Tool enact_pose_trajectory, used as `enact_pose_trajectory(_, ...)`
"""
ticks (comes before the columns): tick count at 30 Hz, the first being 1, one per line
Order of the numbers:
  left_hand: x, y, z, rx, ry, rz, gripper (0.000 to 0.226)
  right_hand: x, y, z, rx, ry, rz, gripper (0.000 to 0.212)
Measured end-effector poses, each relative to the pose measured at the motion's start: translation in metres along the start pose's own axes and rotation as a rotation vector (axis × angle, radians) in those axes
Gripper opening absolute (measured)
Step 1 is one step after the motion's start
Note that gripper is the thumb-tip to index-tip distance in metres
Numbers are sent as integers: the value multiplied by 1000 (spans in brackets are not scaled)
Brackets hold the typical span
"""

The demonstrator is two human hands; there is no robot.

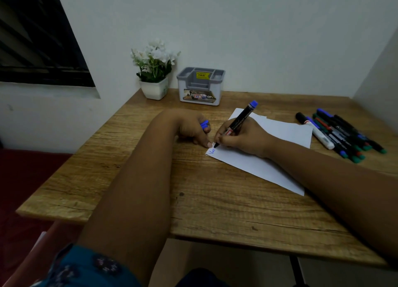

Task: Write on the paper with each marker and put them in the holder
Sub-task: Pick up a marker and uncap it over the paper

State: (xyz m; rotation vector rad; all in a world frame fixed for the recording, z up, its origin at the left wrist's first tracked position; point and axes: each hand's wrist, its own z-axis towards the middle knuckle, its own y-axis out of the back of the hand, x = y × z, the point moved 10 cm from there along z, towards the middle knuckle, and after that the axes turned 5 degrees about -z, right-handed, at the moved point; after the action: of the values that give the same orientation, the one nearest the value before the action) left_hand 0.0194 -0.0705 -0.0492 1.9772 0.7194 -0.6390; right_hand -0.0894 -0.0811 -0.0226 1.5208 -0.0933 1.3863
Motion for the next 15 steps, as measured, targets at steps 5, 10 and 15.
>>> enact_pose_trajectory(5,0,3,0,-32,3,7,36,0,-2,1,12,7,-69,10)
enact_pose_trajectory(10,1,3,-1,-29,2,-11,36,-1,-3,2,25,10,-87,7)
enact_pose_trajectory(15,1,2,1,-26,-9,-8,35,-2,-2,3,21,9,-78,7)
